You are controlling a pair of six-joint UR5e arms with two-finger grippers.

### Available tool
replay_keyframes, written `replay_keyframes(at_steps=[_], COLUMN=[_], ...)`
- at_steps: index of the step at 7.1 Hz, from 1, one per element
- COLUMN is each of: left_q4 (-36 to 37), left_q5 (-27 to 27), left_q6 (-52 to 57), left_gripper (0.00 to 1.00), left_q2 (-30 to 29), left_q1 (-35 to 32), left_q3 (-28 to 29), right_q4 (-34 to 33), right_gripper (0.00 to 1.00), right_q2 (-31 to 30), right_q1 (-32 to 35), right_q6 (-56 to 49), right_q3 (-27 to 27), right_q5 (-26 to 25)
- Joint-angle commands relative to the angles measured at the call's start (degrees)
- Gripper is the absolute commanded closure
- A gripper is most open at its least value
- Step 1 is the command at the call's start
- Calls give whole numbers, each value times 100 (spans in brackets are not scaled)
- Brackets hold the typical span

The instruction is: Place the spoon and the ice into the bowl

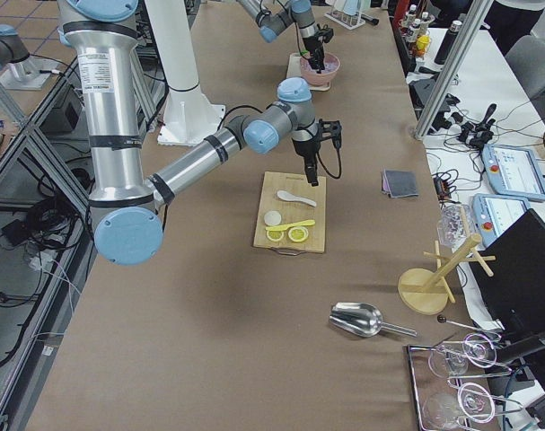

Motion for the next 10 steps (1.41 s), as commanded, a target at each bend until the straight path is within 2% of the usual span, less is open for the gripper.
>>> replay_keyframes(at_steps=[1,2,4,10], left_q4=[-9,-9,-26,-17], left_q5=[0,0,0,-201], left_q6=[14,14,14,-38], left_gripper=[57,67,98,100], left_q2=[1,1,1,1], left_q1=[6,-3,-11,-248], left_q3=[-3,-3,-73,-687], right_q4=[0,0,0,0], right_gripper=[0,0,0,0], right_q2=[0,9,9,9], right_q1=[0,-9,-9,0], right_q6=[32,32,32,32], right_q3=[0,0,9,9], right_q5=[7,7,7,7])
